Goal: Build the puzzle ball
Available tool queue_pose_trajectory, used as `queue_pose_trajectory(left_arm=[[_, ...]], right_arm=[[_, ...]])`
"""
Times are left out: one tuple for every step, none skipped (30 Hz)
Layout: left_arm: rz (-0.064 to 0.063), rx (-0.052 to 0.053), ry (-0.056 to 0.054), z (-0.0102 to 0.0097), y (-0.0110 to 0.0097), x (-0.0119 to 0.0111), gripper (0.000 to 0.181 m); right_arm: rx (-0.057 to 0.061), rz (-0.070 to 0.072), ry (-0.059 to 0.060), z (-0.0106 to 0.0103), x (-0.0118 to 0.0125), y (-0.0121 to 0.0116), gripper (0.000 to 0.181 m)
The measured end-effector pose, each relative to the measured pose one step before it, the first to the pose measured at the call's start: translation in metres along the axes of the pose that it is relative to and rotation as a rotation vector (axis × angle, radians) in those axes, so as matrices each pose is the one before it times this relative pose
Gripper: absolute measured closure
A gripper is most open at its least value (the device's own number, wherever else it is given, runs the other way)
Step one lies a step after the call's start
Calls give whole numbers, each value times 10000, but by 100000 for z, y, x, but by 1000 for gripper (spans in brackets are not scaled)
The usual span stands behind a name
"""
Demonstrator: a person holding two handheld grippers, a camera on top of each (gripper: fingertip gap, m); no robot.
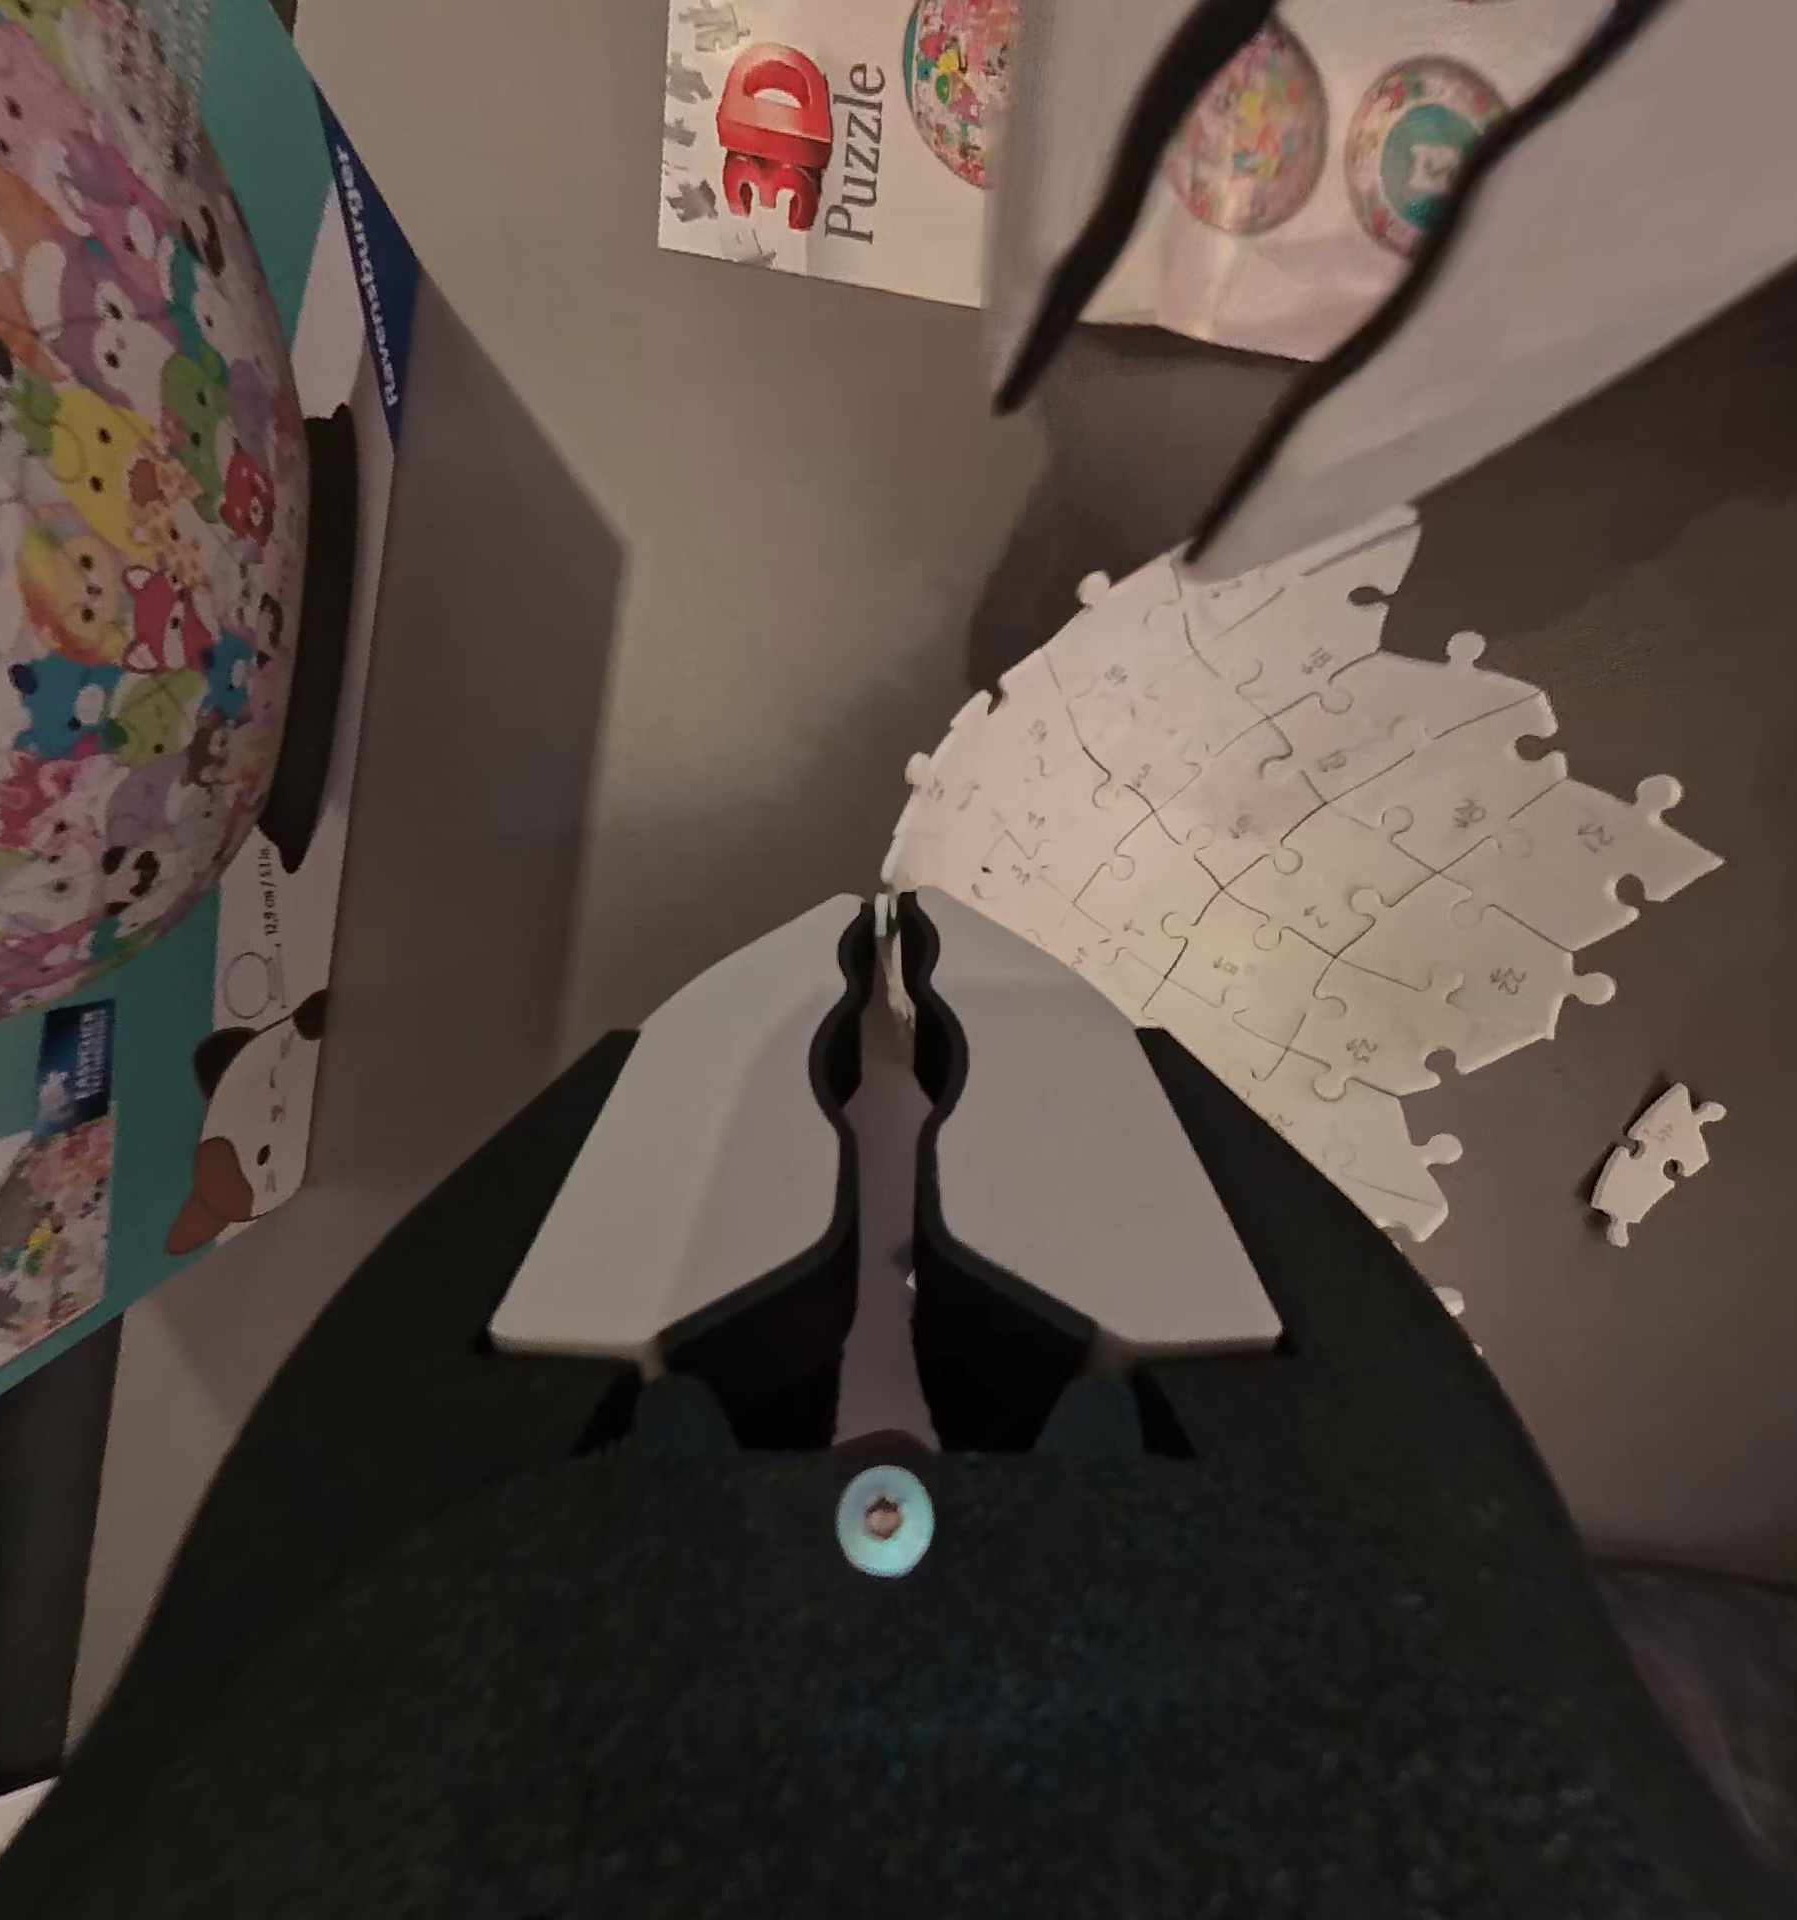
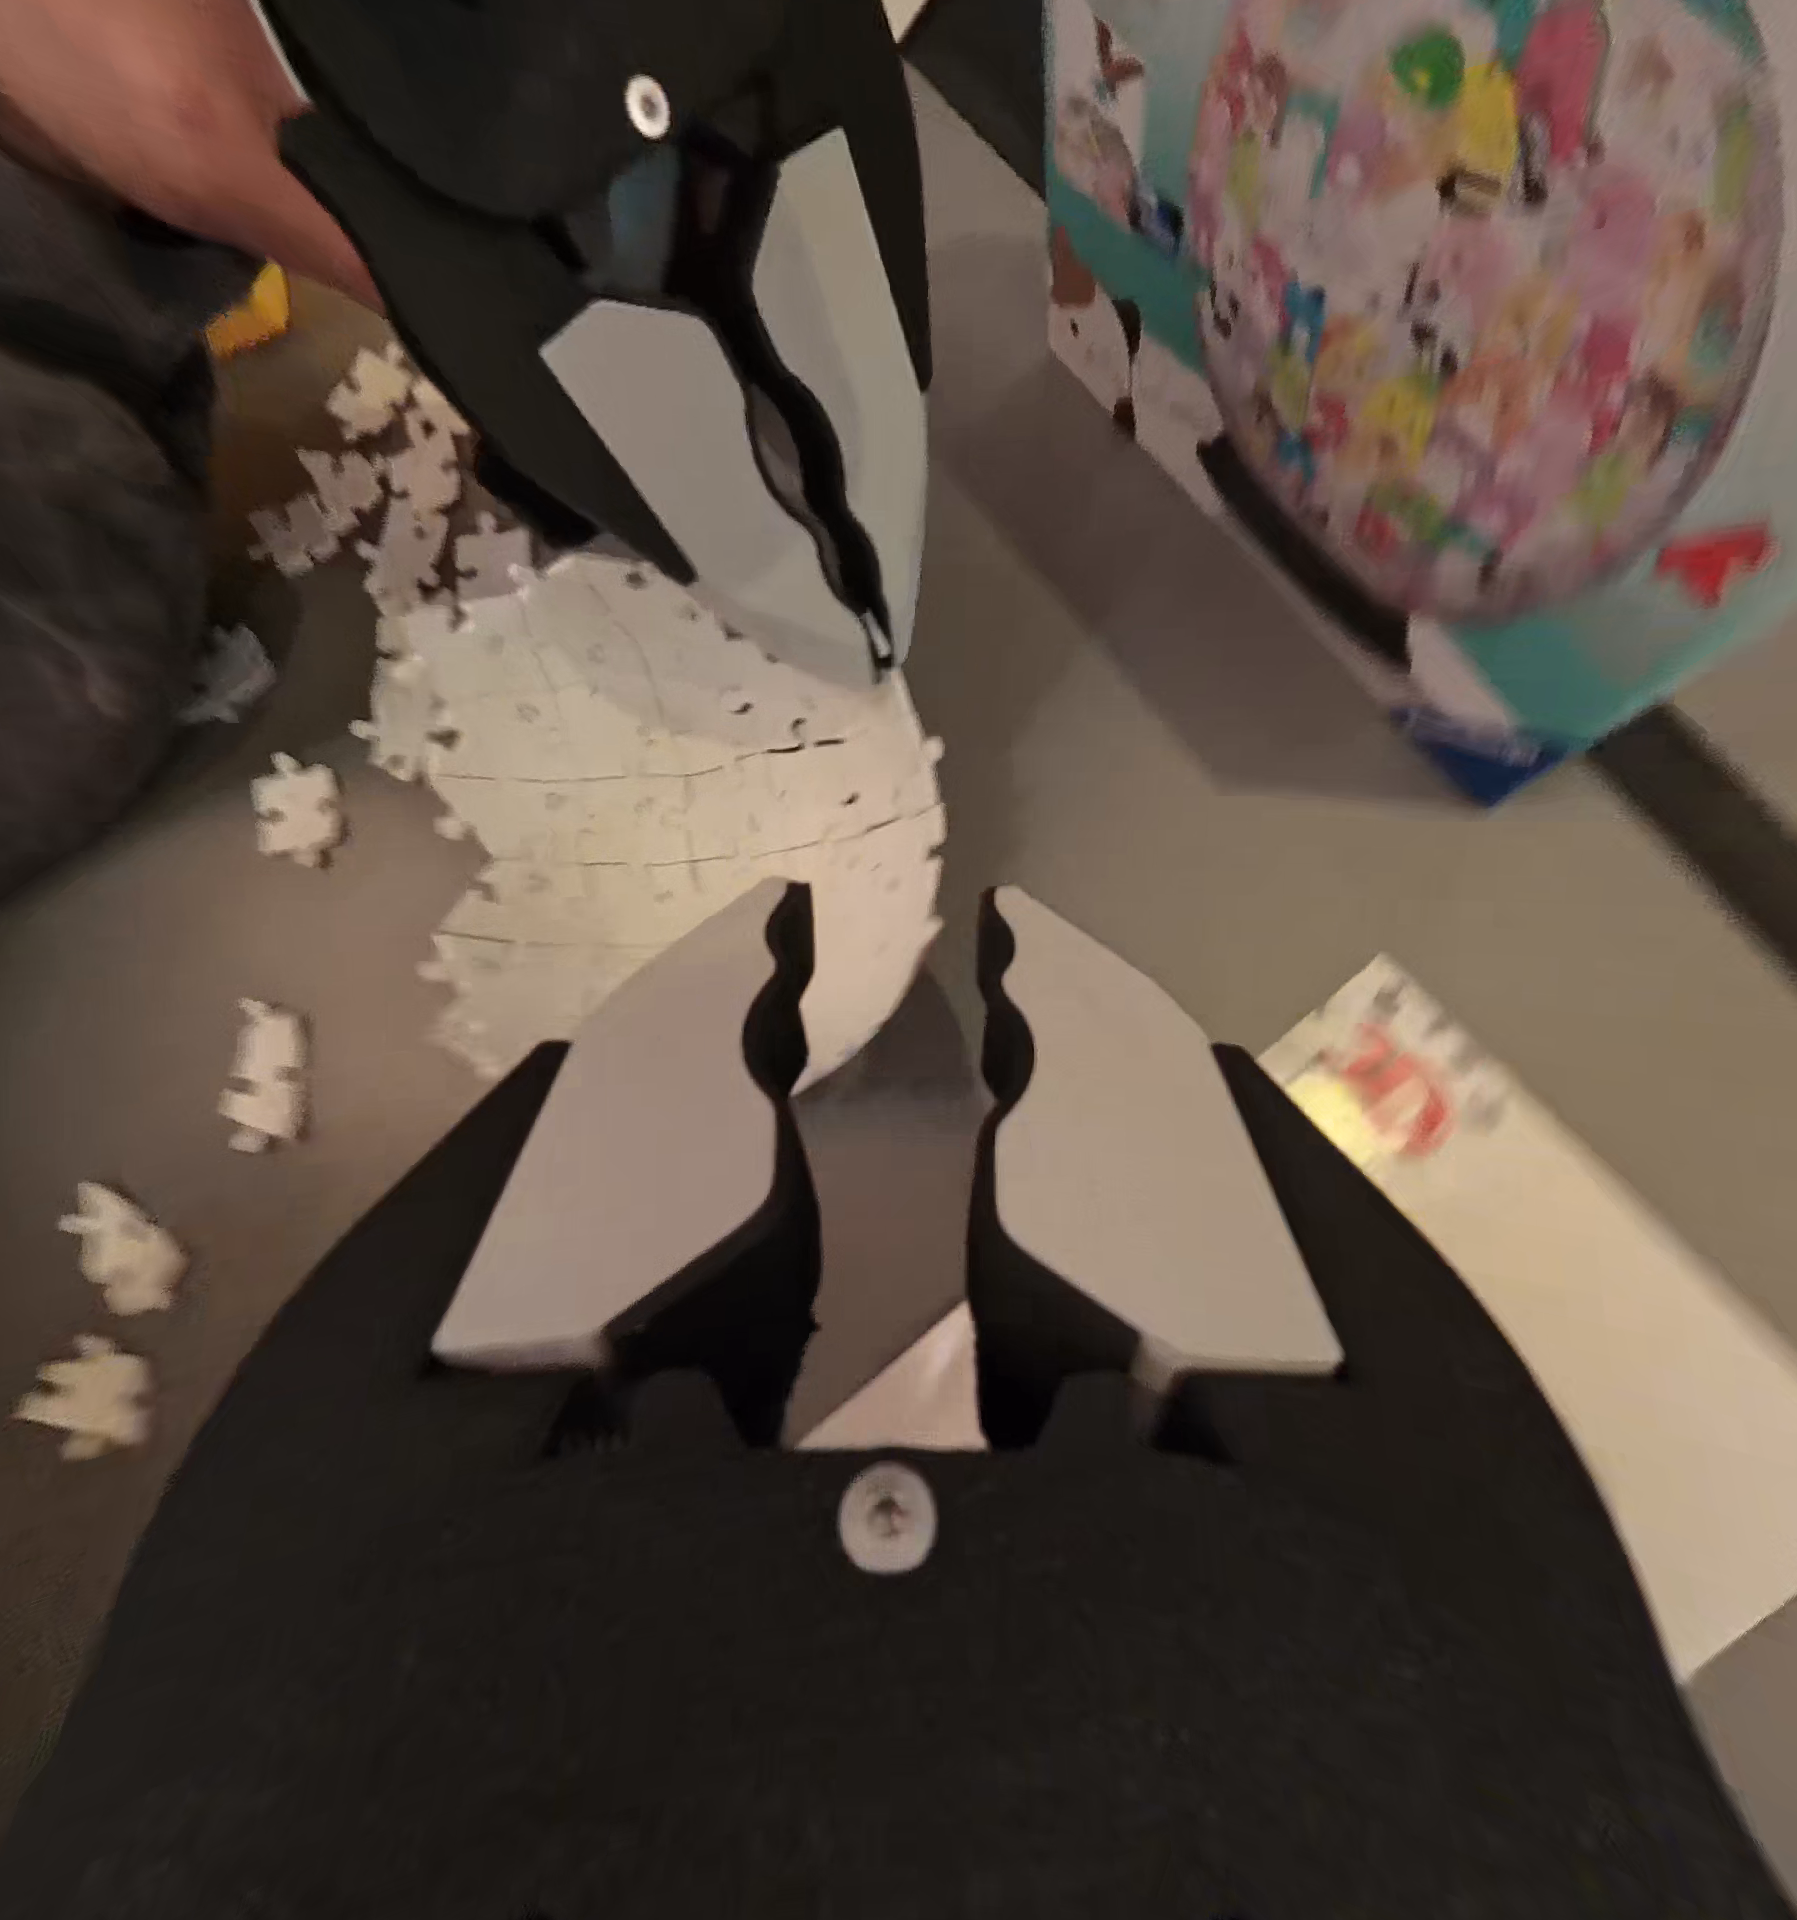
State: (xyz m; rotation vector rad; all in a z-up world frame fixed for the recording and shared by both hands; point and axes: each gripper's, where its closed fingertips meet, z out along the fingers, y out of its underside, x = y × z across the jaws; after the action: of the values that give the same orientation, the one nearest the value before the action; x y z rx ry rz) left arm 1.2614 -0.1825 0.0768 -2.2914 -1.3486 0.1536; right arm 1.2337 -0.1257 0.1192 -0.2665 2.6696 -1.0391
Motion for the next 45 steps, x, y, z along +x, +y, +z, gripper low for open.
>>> queue_pose_trajectory(left_arm=[[-7,13,9,8,0,-10,177],[-1,12,17,10,-3,5,177],[-6,21,29,1,-11,8,177],[-17,28,39,-8,0,8,177],[-18,35,40,6,-5,9,177],[-4,26,32,13,-13,9,177],[-11,-37,24,2,83,-16,177],[5,-1,-18,30,56,-73,177],[14,67,47,9,-60,45,177],[17,36,8,27,-34,-21,177],[-14,17,27,27,-5,-12,177],[-18,26,47,17,-9,15,177],[-5,30,29,1,5,0,177],[-24,18,33,-1,4,9,177],[-19,6,16,9,9,-8,177],[-1,7,-4,5,-9,-4,177],[11,3,-21,-2,-9,-11,177],[15,5,-34,2,-19,-36,177],[3,11,-14,-2,-27,13,177],[10,-2,-19,-2,-6,0,177],[10,16,-18,7,-25,-7,177],[14,51,-12,-15,-46,6,177],[0,56,-63,-53,-56,-93,173],[-65,15,-122,-99,-3,-210,169],[-138,17,-130,-217,2,-233,164],[-190,107,-49,-407,-101,-109,160],[-203,223,5,-612,-221,6,156],[-213,328,-36,-787,-335,-6,152],[-221,308,-29,-883,-257,66,148],[-235,256,-65,-933,-124,113,144],[-302,219,-178,-929,-3,23,144],[-331,158,-185,-868,131,69,144],[-269,121,-40,-751,239,391,144],[-258,141,-55,-655,278,487,144],[-287,130,-218,-583,309,269,144],[-233,155,-127,-478,359,398,144],[-185,96,25,-335,444,657,143],[-258,29,-141,-231,509,401,143],[-281,84,-152,-130,479,350,143],[-237,68,45,83,523,589,143],[-269,-86,42,259,685,437,143],[-306,-58,-156,408,648,-26,142],[-278,-45,-138,573,619,-98,137],[-399,-28,-83,630,555,-143,134],[-487,141,109,552,295,-46,133]], right_arm=[[-90,-615,-137,869,887,-215,152],[-364,-191,-466,939,481,175,152],[-442,-65,-748,911,-41,188,151],[-184,-40,-648,796,-135,-120,152],[-48,-160,-746,762,-490,-186,151],[-89,-101,-404,705,-109,-135,151],[-201,-92,-255,681,35,96,151],[-377,-99,-278,621,-20,272,151],[-149,-39,-158,397,98,-130,151],[77,-96,-248,262,-151,-418,150],[-113,-105,-90,207,10,-158,150],[-261,-109,284,120,504,55,149],[-358,-104,367,72,622,306,150],[-330,-94,184,70,366,340,152],[-142,-81,-128,84,-104,123,155],[-93,-33,-206,77,-249,48,160],[-71,-47,-63,34,-79,15,163],[30,-41,25,-15,21,-135,168],[-9,-79,-84,-10,-169,-28,173],[-26,-9,29,-17,-3,22,173],[-22,40,24,-8,2,16,173],[-16,65,13,-15,-15,18,174],[-37,20,28,-18,-3,31,174],[-55,-48,63,-33,9,28,174],[-39,-76,68,-15,15,6,174],[-39,-116,67,-5,-19,-17,175],[-78,-145,113,-7,11,13,175],[-68,-136,125,-16,6,6,175],[-59,-143,122,-20,12,-21,174],[-41,-160,136,-8,29,-47,174],[-48,-158,26,-4,-126,-33,177],[-54,-168,77,-24,-65,-21,177],[-25,-160,130,-47,50,-56,178],[1,-85,99,-27,77,-78,178],[-8,-8,-21,-7,-18,-30,178],[-8,66,-60,-4,10,0,178],[13,85,-62,-8,18,17,178],[26,92,-15,-36,112,50,178],[21,131,-29,-60,129,65,178],[-3,171,-83,-48,67,106,178],[-54,162,-77,-42,82,169,178],[-57,110,-18,-34,147,155,178],[-7,110,-29,-47,109,38,178],[-19,117,-12,-34,108,17,178],[-23,136,-63,-6,31,4,178]])
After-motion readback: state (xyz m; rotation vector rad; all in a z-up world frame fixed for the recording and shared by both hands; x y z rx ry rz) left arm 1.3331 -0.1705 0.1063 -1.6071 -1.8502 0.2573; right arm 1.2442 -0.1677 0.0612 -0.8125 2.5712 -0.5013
